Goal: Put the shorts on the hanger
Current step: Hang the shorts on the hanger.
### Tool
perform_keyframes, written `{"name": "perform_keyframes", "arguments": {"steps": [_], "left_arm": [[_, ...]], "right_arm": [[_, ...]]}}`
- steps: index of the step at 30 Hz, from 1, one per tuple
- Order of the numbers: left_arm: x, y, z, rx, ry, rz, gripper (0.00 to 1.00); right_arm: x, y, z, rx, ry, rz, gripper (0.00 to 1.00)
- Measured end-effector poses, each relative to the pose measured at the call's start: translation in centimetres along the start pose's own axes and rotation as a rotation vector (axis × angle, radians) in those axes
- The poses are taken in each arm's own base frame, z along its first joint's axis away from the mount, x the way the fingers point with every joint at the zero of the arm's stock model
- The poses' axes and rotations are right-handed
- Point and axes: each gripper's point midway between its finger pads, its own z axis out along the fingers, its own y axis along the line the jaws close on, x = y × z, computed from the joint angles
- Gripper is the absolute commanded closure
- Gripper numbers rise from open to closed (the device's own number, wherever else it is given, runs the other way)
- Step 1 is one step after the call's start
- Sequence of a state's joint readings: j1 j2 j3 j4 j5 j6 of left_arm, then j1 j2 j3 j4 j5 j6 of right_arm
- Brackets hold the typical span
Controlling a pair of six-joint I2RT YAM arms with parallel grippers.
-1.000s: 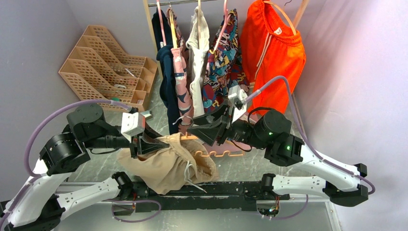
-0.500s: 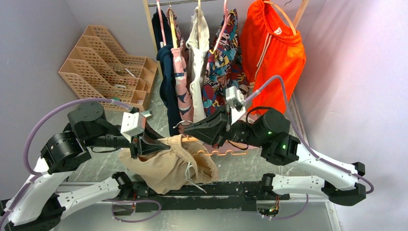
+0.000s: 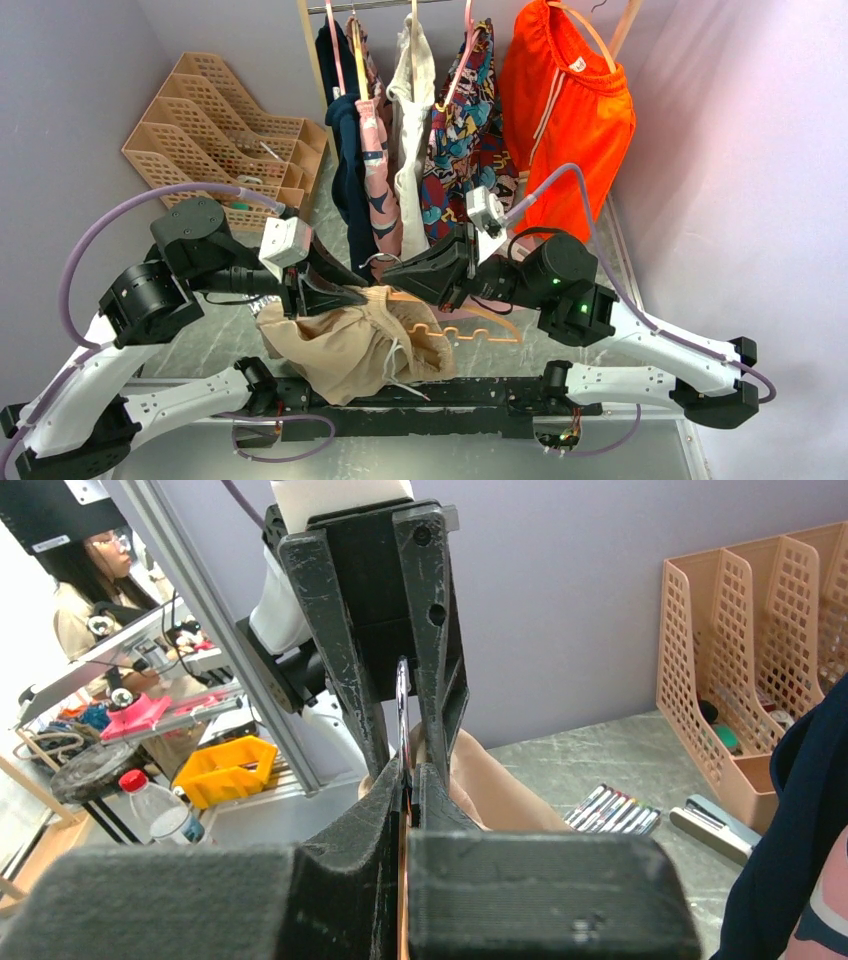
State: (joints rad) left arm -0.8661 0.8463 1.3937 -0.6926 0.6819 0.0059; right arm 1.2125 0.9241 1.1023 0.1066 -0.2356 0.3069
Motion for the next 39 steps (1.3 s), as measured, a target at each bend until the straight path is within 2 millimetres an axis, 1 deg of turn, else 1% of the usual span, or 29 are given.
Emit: {"name": "perform_keyframes", "arguments": {"steps": [4, 7, 15, 22, 27, 30, 32, 37, 38, 39], "left_arm": [[-0.2, -0.1, 0.0, 0.005, -0.009, -0.002, 0.89], [-0.5, -0.2, 0.1, 0.012, -0.017, -0.004, 0.93], [-1.1, -0.3, 0.5, 0.03, -0.039, -0.018, 0.93], [-3.4, -0.3, 0.9, 0.039, -0.128, -0.027, 0.93], [-4.5, -0.3, 1.1, 0.045, -0.168, -0.032, 0.93], [-4.4, -0.1, 1.5, 0.047, -0.173, -0.049, 0.93], [-3.9, 0.2, 2.0, 0.053, -0.17, -0.07, 0.93], [-2.3, 0.9, 3.3, 0.063, -0.137, -0.134, 0.92], [-2.1, 1.0, 3.5, 0.063, -0.131, -0.143, 0.9], [-1.9, 1.1, 3.6, 0.063, -0.128, -0.148, 0.85]], "right_arm": [[0.2, 0.0, -0.2, 0.001, -0.004, 0.001, 1.0], [0.1, 0.0, -0.5, 0.001, -0.017, 0.0, 1.0], [-0.5, 0.1, -0.8, 0.002, -0.052, -0.007, 1.0], [-1.4, 0.1, -1.1, 0.006, -0.114, -0.005, 1.0], [-2.1, 0.1, -1.2, 0.003, -0.168, 0.002, 1.0], [-2.4, 0.0, -1.2, 0.004, -0.199, 0.011, 1.0], [-2.4, -0.1, -1.3, 0.007, -0.218, 0.018, 1.0], [-1.3, -0.9, -1.6, 0.028, -0.257, 0.045, 1.0], [-1.2, -1.0, -1.7, 0.029, -0.264, 0.049, 1.0], [-1.1, -1.0, -1.7, 0.028, -0.27, 0.054, 1.0]]}}
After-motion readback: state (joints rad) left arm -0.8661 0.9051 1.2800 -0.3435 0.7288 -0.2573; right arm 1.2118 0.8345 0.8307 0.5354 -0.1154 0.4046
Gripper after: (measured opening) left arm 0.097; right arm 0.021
